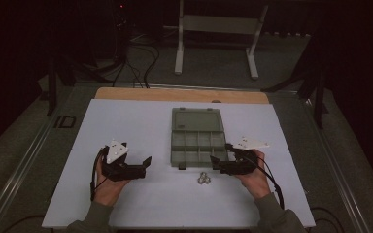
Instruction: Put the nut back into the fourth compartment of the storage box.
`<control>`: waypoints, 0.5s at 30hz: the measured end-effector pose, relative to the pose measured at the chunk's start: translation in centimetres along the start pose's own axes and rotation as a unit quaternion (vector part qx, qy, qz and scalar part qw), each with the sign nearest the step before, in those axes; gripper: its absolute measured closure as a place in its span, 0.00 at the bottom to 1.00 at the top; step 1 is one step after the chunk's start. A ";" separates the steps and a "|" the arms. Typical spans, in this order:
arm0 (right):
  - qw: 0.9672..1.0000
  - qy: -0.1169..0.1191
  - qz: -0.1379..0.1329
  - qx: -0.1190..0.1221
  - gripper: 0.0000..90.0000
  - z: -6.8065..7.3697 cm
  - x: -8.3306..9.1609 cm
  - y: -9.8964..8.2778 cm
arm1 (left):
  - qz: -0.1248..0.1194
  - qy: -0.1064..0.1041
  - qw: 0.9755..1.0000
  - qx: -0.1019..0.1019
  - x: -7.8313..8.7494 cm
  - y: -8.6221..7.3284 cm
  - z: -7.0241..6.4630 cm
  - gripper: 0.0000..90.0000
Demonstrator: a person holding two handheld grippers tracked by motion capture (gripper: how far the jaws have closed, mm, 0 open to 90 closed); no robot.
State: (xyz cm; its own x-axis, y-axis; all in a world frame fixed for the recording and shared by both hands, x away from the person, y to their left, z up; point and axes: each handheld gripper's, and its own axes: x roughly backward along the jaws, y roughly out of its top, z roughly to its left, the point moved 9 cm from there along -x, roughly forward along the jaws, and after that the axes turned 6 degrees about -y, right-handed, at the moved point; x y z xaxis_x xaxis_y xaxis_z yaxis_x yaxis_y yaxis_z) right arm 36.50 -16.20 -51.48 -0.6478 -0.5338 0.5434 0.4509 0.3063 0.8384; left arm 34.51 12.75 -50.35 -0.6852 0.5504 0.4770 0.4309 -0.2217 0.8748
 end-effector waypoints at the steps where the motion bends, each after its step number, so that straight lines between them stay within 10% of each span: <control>1: 1.000 0.002 0.001 0.002 0.26 0.2 0.0 -0.1 | 0.000 0.002 1.000 -0.001 0.1 0.0 0.0 0.01; 15: 0.998 0.018 0.028 0.048 0.38 2.3 0.3 -1.4 | -0.010 0.010 1.000 0.006 2.1 -0.9 1.3 0.01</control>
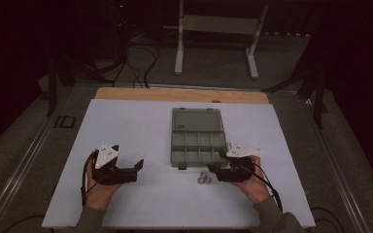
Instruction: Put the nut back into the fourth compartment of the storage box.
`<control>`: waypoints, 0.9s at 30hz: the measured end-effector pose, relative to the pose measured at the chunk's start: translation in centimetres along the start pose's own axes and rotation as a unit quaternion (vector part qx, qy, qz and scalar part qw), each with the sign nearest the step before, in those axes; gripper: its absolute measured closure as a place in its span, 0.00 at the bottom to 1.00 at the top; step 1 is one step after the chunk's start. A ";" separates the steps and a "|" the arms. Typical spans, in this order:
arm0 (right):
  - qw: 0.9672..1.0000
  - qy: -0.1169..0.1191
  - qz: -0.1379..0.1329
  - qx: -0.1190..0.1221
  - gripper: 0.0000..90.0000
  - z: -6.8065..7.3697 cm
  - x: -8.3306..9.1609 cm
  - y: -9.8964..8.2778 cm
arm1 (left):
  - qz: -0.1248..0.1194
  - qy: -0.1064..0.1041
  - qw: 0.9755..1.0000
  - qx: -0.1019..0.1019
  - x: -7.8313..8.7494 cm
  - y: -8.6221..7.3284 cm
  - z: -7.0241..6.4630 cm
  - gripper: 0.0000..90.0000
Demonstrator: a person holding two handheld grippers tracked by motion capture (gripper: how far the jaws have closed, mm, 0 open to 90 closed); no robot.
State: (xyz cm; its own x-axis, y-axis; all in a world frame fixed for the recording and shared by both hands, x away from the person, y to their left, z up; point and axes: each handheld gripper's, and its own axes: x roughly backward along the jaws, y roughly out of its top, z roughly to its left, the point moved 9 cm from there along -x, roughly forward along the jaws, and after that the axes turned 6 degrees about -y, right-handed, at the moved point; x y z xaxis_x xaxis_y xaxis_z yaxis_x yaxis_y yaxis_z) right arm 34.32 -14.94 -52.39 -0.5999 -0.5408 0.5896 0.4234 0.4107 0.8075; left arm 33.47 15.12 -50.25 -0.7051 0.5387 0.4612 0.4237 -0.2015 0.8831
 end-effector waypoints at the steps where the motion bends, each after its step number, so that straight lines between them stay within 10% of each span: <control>1: 1.000 0.003 0.002 0.006 0.39 0.2 -0.1 -0.1 | 0.000 0.001 1.000 -0.001 0.1 -0.1 0.1 0.01; 27: 0.994 0.047 0.079 0.066 0.61 2.5 -1.8 -3.4 | -0.004 0.035 0.999 0.007 1.9 -1.1 2.2 0.02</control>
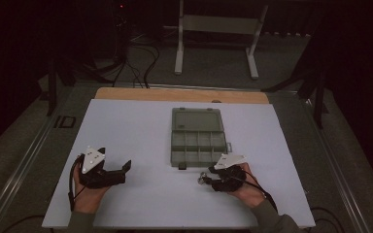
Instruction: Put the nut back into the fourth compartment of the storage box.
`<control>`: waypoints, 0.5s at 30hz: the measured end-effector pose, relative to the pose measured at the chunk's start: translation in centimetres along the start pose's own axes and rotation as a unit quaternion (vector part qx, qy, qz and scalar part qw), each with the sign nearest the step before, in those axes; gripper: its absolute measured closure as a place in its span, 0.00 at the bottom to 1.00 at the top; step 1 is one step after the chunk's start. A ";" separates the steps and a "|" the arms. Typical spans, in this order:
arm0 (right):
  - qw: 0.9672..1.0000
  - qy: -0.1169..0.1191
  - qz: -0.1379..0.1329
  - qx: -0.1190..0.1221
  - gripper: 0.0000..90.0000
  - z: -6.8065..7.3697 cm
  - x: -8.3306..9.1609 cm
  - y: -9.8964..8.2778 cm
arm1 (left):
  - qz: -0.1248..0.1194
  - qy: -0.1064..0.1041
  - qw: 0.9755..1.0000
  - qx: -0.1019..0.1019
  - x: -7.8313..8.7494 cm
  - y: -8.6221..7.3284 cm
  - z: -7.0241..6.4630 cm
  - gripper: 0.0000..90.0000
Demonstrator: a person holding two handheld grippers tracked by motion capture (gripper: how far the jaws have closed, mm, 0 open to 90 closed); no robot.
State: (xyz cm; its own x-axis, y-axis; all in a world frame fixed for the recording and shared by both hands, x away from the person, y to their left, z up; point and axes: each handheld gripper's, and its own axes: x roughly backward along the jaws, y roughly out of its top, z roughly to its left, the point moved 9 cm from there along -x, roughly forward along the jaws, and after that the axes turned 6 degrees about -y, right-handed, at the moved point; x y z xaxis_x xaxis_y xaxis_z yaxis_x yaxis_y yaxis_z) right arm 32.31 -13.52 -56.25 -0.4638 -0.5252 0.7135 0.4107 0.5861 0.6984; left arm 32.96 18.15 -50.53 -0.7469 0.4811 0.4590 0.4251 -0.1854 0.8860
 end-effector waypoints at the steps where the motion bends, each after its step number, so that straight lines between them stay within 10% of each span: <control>1: 1.000 0.003 0.003 0.000 0.62 0.0 -0.1 -0.1 | 0.000 0.001 1.000 0.001 0.0 0.0 0.0 0.02; 15: 0.999 0.013 0.035 0.005 0.71 0.1 -1.0 -1.2 | 0.000 0.007 1.000 0.003 0.1 -0.3 0.1 0.02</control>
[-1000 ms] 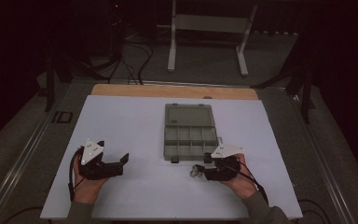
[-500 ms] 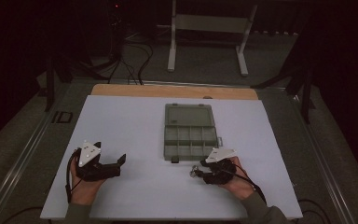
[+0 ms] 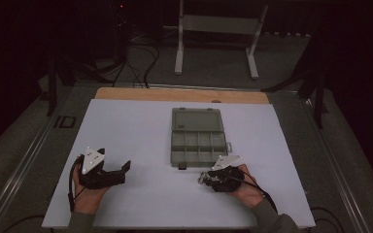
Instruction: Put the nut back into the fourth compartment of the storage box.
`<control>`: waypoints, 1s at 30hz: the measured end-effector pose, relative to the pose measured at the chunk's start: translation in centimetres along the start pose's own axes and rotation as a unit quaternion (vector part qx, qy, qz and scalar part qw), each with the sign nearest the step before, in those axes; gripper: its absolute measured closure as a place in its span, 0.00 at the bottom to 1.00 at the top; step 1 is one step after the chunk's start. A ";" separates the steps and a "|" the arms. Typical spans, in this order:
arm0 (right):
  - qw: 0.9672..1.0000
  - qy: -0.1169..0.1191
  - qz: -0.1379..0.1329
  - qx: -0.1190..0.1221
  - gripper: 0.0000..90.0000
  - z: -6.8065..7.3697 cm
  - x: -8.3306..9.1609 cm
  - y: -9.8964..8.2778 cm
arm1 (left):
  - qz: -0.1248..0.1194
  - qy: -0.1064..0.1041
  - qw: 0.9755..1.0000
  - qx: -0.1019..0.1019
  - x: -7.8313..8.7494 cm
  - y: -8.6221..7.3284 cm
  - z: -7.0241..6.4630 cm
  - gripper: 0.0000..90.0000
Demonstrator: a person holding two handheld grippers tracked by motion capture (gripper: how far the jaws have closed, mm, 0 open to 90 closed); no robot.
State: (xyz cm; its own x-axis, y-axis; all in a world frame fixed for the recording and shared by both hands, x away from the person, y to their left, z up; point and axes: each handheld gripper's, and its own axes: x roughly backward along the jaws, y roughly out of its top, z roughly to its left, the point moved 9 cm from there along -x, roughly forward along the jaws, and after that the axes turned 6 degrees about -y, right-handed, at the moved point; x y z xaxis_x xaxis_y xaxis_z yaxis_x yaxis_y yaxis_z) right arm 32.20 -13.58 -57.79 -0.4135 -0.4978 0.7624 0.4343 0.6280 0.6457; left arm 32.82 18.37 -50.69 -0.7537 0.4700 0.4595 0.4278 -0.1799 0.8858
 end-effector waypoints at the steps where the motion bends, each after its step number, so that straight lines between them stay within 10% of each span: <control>1: 1.000 0.001 0.002 0.002 0.73 0.1 -0.1 -0.1 | 0.001 0.000 1.000 0.000 0.1 0.0 0.0 0.02; 30: 0.997 0.017 0.062 0.033 0.75 -0.7 -0.1 -0.5 | 0.004 -0.002 1.000 0.002 0.4 -0.4 0.0 0.05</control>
State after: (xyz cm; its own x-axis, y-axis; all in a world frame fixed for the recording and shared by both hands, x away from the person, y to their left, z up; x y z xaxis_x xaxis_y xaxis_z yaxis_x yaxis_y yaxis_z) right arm 32.64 -14.26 -58.13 -0.3325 -0.4321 0.8383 0.4264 0.7239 0.5423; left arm 32.40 18.63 -50.84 -0.7482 0.4718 0.4665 0.4365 -0.1796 0.8816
